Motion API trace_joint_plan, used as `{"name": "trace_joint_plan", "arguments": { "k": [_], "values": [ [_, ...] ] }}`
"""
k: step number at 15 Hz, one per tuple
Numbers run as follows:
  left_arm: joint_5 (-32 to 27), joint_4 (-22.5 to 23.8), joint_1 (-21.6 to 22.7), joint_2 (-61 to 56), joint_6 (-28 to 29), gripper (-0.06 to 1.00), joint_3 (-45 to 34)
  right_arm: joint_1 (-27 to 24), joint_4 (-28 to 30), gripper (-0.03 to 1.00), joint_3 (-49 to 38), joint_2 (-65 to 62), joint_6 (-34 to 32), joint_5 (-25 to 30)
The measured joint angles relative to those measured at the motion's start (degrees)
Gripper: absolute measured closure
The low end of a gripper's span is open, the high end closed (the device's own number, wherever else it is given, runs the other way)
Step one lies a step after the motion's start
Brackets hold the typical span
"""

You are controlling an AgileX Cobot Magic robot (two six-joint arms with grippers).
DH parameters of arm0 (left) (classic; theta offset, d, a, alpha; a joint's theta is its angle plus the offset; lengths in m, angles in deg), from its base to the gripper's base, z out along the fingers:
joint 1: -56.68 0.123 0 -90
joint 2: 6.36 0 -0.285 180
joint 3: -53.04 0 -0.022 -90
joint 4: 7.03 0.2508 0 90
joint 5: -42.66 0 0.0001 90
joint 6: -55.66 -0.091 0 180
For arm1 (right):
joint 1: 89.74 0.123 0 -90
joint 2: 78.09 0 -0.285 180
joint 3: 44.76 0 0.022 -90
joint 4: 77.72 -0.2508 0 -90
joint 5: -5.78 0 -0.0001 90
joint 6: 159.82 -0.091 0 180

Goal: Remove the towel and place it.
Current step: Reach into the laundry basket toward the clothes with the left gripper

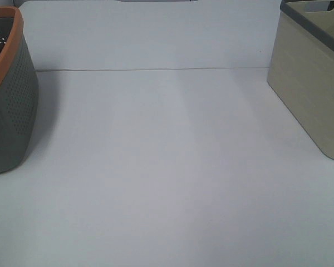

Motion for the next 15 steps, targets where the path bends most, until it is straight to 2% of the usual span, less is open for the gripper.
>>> {"name": "trace_joint_plan", "arguments": {
  "k": [10, 15],
  "values": [
    [0.0, 0.6, 0.0, 0.0, -0.1, 0.03, 0.0, 0.0, 0.0, 0.11, 0.0, 0.0, 0.0, 0.0],
    [0.0, 0.6, 0.0, 0.0, -0.1, -0.03, 0.0, 0.0, 0.0, 0.11, 0.0, 0.0, 0.0, 0.0]
  ]
}}
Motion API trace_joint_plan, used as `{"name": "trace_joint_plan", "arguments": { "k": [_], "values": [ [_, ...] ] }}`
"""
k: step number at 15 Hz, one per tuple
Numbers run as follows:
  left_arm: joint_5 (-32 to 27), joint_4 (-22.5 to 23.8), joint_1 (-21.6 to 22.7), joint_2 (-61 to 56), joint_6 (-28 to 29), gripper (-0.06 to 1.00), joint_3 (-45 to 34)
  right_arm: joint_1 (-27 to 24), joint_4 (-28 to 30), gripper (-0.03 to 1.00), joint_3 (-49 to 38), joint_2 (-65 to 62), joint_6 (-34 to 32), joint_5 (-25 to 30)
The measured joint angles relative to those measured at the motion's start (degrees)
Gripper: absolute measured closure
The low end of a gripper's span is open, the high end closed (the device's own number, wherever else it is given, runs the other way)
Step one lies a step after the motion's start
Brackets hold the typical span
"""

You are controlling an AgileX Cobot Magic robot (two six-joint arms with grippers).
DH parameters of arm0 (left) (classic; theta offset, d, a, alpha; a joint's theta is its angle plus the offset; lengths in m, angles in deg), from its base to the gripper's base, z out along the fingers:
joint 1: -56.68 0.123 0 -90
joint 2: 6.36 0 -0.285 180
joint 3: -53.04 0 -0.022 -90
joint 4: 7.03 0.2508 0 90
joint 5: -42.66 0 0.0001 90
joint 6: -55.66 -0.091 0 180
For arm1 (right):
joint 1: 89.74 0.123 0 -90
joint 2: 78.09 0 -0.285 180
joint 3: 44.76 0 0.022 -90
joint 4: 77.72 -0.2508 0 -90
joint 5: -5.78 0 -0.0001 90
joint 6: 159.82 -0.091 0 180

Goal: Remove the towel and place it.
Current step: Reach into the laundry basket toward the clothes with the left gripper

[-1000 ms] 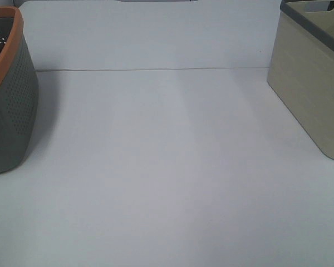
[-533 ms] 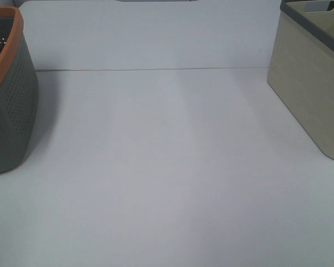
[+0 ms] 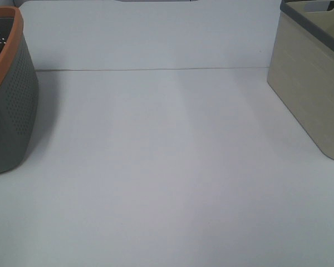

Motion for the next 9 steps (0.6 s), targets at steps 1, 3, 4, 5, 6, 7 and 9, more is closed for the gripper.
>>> {"name": "trace_joint_plan", "arguments": {
  "k": [1, 3, 4, 5, 6, 7, 9],
  "values": [
    [0.0, 0.0, 0.0, 0.0, 0.0, -0.03, 0.0, 0.0, 0.0, 0.11, 0.0, 0.0, 0.0, 0.0],
    [0.0, 0.0, 0.0, 0.0, 0.0, -0.03, 0.0, 0.0, 0.0, 0.11, 0.0, 0.0, 0.0, 0.0],
    [0.0, 0.0, 0.0, 0.0, -0.1, -0.04, 0.0, 0.0, 0.0, 0.11, 0.0, 0.0, 0.0, 0.0],
    [0.0, 0.0, 0.0, 0.0, -0.1, -0.04, 0.0, 0.0, 0.0, 0.11, 0.0, 0.0, 0.0, 0.0],
    [0.0, 0.0, 0.0, 0.0, -0.1, -0.04, 0.0, 0.0, 0.0, 0.11, 0.0, 0.0, 0.0, 0.0],
    [0.0, 0.0, 0.0, 0.0, -0.1, -0.03, 0.0, 0.0, 0.0, 0.11, 0.0, 0.0, 0.0, 0.0],
    [0.0, 0.0, 0.0, 0.0, -0.1, -0.03, 0.0, 0.0, 0.0, 0.11, 0.0, 0.0, 0.0, 0.0]
  ]
}}
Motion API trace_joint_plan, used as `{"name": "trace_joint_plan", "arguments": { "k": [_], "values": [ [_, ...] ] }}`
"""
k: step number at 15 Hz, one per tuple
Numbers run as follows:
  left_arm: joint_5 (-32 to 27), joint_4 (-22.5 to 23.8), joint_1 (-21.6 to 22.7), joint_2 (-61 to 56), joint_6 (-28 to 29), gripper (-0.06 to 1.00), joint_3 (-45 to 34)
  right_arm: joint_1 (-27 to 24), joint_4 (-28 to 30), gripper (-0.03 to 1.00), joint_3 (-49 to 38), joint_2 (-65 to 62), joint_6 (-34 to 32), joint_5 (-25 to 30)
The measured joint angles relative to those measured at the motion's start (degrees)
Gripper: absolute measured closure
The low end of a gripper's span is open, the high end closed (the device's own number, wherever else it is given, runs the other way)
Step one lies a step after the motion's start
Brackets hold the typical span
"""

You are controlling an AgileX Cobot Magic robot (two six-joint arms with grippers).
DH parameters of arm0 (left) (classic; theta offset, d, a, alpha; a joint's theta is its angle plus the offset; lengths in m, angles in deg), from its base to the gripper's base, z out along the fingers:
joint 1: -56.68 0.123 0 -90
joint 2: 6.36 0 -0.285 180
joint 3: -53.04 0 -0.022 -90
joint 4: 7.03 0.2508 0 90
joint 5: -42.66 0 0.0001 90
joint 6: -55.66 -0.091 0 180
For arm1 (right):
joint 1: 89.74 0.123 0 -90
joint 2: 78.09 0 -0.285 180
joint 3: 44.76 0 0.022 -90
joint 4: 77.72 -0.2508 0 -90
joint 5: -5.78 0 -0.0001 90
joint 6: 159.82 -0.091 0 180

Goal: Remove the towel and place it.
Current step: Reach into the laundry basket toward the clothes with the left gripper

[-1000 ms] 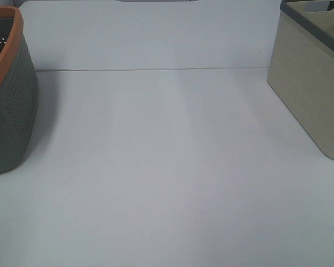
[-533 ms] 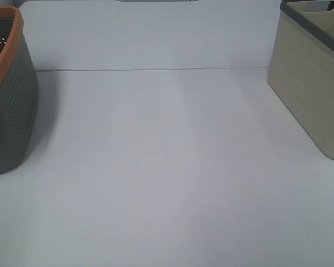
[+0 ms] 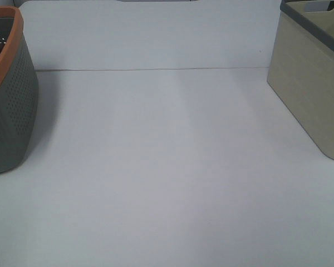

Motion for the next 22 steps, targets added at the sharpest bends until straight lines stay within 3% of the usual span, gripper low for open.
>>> {"name": "trace_joint_plan", "arguments": {
  "k": [22],
  "values": [
    [0.0, 0.0, 0.0, 0.0, -0.2, -0.03, 0.0, 0.0, 0.0, 0.11, 0.0, 0.0, 0.0, 0.0]
  ]
}}
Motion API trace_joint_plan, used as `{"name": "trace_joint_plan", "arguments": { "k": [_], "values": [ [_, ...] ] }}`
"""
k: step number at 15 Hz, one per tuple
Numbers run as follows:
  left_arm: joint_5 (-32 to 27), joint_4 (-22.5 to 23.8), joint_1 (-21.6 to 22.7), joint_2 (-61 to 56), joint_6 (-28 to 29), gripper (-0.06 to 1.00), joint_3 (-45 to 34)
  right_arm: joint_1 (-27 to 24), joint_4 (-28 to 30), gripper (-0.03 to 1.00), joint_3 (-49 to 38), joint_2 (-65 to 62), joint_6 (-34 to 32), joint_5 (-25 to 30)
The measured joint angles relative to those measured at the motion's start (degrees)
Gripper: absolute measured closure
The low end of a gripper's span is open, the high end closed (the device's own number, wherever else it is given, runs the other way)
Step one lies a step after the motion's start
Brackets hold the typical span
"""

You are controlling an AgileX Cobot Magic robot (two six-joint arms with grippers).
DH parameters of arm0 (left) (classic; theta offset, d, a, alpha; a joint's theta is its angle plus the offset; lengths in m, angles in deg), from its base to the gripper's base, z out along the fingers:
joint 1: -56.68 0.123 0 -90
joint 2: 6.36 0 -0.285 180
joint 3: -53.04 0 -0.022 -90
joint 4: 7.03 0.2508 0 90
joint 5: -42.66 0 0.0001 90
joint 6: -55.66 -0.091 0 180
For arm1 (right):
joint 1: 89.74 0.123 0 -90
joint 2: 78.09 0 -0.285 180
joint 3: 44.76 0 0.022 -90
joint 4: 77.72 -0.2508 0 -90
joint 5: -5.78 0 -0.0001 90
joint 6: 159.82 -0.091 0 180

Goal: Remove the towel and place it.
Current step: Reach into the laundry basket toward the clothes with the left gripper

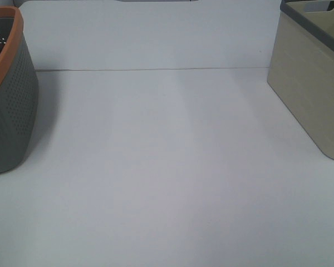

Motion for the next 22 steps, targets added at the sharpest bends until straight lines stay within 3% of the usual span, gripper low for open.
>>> {"name": "trace_joint_plan", "arguments": {
  "k": [14, 18, 22],
  "values": [
    [0.0, 0.0, 0.0, 1.3, -0.6, -0.03, 0.2, 0.0, 0.0, 0.11, 0.0, 0.0, 0.0, 0.0],
    [-0.3, -0.1, 0.0, 12.3, -3.1, -0.03, 7.3, 0.0, 0.0, 0.11, 0.0, 0.0, 0.0, 0.0],
    [-9.4, -1.7, 0.0, 34.2, -12.2, -0.03, 23.8, 0.0, 0.0, 0.11, 0.0, 0.0, 0.0, 0.0]
  ]
}}
